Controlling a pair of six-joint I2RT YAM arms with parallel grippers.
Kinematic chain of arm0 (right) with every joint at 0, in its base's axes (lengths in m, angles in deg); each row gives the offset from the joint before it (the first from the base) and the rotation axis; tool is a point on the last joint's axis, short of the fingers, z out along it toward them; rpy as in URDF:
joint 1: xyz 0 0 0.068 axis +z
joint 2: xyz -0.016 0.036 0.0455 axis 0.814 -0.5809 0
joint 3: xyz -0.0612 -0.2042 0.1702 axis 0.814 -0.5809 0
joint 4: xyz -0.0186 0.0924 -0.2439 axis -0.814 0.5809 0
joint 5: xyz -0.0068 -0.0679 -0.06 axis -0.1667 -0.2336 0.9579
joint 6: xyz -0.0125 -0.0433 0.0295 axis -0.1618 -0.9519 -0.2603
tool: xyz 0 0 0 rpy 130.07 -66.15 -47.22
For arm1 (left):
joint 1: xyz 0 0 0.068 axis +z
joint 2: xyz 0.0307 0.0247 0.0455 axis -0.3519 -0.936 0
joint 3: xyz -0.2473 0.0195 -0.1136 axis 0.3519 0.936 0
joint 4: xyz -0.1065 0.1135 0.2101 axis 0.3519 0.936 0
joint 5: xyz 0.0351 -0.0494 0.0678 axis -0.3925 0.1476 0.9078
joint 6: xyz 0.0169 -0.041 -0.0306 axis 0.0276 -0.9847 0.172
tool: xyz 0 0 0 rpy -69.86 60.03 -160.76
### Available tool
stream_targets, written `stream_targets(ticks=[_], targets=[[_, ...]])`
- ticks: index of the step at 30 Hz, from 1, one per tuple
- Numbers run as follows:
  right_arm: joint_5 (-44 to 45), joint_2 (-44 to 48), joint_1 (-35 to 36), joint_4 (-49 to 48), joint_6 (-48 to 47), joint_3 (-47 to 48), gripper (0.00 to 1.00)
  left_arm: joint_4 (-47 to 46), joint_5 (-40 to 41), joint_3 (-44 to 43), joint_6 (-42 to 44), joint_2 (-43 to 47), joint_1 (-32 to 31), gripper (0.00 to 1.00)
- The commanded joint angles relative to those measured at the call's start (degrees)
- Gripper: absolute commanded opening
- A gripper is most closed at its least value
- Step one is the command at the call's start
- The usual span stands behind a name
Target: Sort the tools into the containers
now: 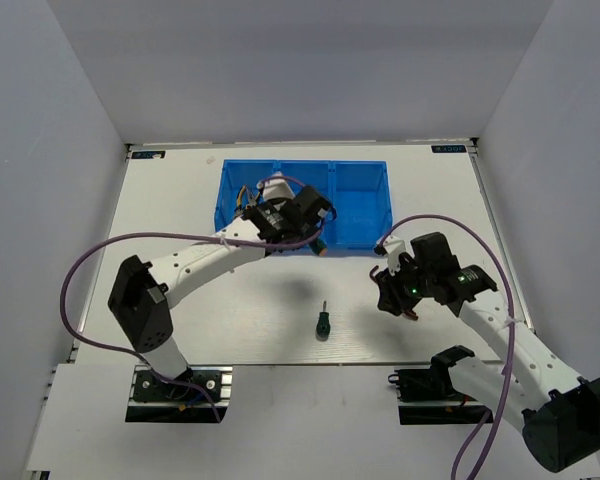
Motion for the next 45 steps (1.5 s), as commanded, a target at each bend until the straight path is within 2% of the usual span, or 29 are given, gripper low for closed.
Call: stream_targets(ticks=[1,3,9,10,11,12,14,15,18,24,28,30,31,33,35,36,37,38,40,45], targets=[[-4.2,2.1,0.2,1.7,-2.3,-1.2,0.47,-0.1,6.2,-6.3,6.9,-2.5,3.9,0.00],[-5.1,2.2,0.2,1.9,-2.7,-1.3,0.47,-1.5,6.9,-12.0,10.0,-5.6,6.6,0.00],[-8.2,1.3,0.5,1.0,-2.8,-0.8,0.58,0.8,7.7,-32.8,21.6,-23.5,11.2,0.03],[-9.5,0.9,0.4,0.2,-1.9,-0.5,0.58,1.6,7.7,-35.1,23.9,-25.6,11.9,0.05],[-10.3,-0.4,0.5,-0.5,-0.3,-0.3,0.58,2.2,7.1,-39.2,24.6,-27.5,11.9,0.15],[-12.0,-0.4,0.5,-1.8,0.6,-0.2,0.58,2.8,7.1,-40.9,25.3,-30.4,12.5,0.19],[-14.1,-2.0,0.9,-4.4,4.2,0.2,0.58,3.4,7.1,-42.7,26.5,-32.0,13.0,0.25],[-15.0,-3.2,1.0,-6.9,5.2,0.4,0.56,3.4,6.6,-42.7,26.5,-32.0,13.0,0.33],[-16.0,-7.1,2.2,-9.3,9.0,1.5,0.56,2.0,6.1,-40.3,26.5,-31.5,14.2,0.48],[-16.6,-14.6,6.2,-12.1,15.5,4.2,0.56,-1.5,0.9,-38.0,30.8,-29.6,15.4,0.57],[-14.7,-19.0,9.7,-14.1,17.9,5.6,0.59,-2.3,-2.4,-38.0,33.8,-26.7,15.9,0.64],[-12.7,-20.7,11.5,-14.5,19.4,6.8,0.59,-3.0,-4.6,-36.6,35.2,-24.2,15.9,0.66],[-11.9,-22.3,12.5,-14.6,19.7,7.2,0.64,-3.0,-5.4,-34.6,36.8,-22.5,15.9,0.68],[-11.2,-24.5,14.6,-14.6,21.3,8.6,0.64,-4.2,-6.8,-31.1,39.7,-15.4,15.9,0.73],[-10.3,-27.2,15.9,-14.8,22.9,9.0,0.64,-5.7,-7.8,-22.3,43.5,-8.7,15.9,0.78],[-9.2,-27.6,17.7,-14.7,23.4,9.0,0.64,-8.2,-7.8,-18.5,44.3,-0.8,15.9,0.78],[-8.4,-28.7,18.5,-14.8,24.1,9.0,0.67,-9.8,-8.6,-10.3,45.4,3.6,15.9,0.79],[-5.9,-29.5,19.4,-15.4,25.7,8.7,0.67,-11.1,-8.6,-6.4,45.4,7.7,15.9,0.84],[-3.9,-30.4,21.6,-15.3,27.0,8.6,0.67,-12.6,-8.6,3.2,45.4,18.4,15.9,0.86],[1.2,-34.7,24.2,-15.4,31.1,10.2,0.70,-7.8,-10.3,16.9,41.5,31.3,15.3,0.87]])
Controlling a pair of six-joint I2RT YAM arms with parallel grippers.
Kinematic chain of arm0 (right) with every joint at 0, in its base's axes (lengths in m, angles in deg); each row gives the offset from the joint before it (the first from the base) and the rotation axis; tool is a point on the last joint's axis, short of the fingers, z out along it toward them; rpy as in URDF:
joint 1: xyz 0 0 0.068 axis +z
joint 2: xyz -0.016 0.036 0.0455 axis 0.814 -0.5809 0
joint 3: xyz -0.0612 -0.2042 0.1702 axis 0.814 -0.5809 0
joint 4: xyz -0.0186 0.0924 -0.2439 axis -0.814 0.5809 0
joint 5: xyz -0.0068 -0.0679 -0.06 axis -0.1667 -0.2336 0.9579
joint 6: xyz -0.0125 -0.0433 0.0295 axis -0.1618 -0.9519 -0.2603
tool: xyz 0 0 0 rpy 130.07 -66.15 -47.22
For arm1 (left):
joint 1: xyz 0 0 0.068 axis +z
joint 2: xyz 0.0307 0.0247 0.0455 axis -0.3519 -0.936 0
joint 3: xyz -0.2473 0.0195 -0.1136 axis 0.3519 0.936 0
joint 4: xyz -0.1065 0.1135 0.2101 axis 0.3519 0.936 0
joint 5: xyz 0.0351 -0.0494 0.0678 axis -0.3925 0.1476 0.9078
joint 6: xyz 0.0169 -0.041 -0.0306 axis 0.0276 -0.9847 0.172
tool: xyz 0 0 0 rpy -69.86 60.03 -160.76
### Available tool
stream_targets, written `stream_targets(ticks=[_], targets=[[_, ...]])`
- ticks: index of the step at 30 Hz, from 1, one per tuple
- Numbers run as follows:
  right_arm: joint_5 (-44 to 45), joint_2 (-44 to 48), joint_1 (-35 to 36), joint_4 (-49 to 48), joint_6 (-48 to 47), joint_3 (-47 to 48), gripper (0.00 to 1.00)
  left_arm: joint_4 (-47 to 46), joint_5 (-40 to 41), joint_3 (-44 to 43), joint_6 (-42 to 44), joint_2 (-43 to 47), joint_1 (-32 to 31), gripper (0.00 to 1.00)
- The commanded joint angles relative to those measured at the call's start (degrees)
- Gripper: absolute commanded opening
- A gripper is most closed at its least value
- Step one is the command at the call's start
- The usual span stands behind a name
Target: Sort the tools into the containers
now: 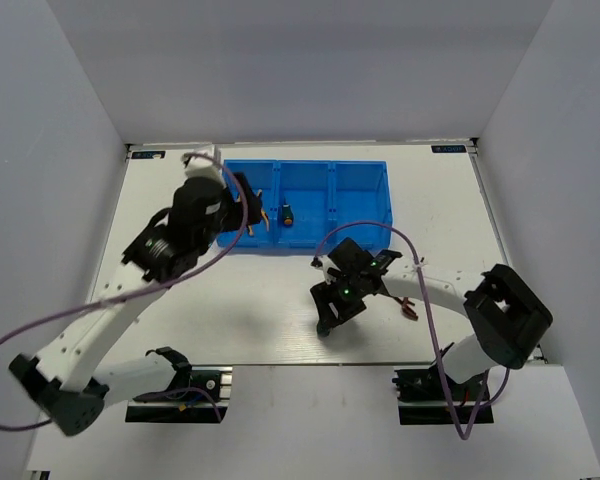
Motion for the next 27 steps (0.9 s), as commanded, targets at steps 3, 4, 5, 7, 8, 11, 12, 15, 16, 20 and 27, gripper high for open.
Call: stream_targets(ticks=[3,4,5,7,8,11,12,15,16,20,27], targets=[[6.6,-4.7,3.5,-1.6,4.5,5.1,0.70,4.3,-5.1,13.4,-4.0,8.2,-1.1,0.87],[7.1,-5.4,4.3,-1.7,4.5,5.8,0.70,4.8,-5.1,14.6,-4.8,9.8,-1.1,0.87],[7.4,-7.7,4.5,-1.7,5.2,7.8,0.70,4.8,-5.1,16.5,-6.0,11.5,-1.1,0.87],[10.0,-9.7,6.1,-1.4,5.6,8.9,0.70,6.6,-5.1,17.2,-6.7,15.8,-1.1,0.87],[10.8,-10.5,6.9,-1.2,5.6,10.4,0.69,7.5,-5.1,17.9,-6.7,16.9,-1.1,0.87],[16.3,-12.6,8.9,-0.3,5.6,11.6,0.60,10.9,-3.8,17.2,-6.7,18.7,-1.1,0.87],[17.4,-12.7,9.4,0.4,5.4,11.7,0.54,11.5,-3.7,17.2,-6.7,18.7,-1.1,0.87],[23.7,-12.9,10.6,2.8,4.6,11.3,0.48,13.3,-3.7,16.5,-6.2,18.1,-1.1,0.87],[24.1,-12.6,10.6,3.2,3.8,10.7,0.46,13.3,-4.3,16.5,-5.6,18.1,-1.1,0.87],[25.8,-10.7,10.3,3.6,0.8,8.3,0.39,11.8,-5.4,18.2,-4.9,18.1,-1.1,0.87],[23.6,-8.2,9.6,4.2,-7.8,11.0,0.01,8.5,-7.6,19.3,-5.5,17.6,-1.1,0.87]])
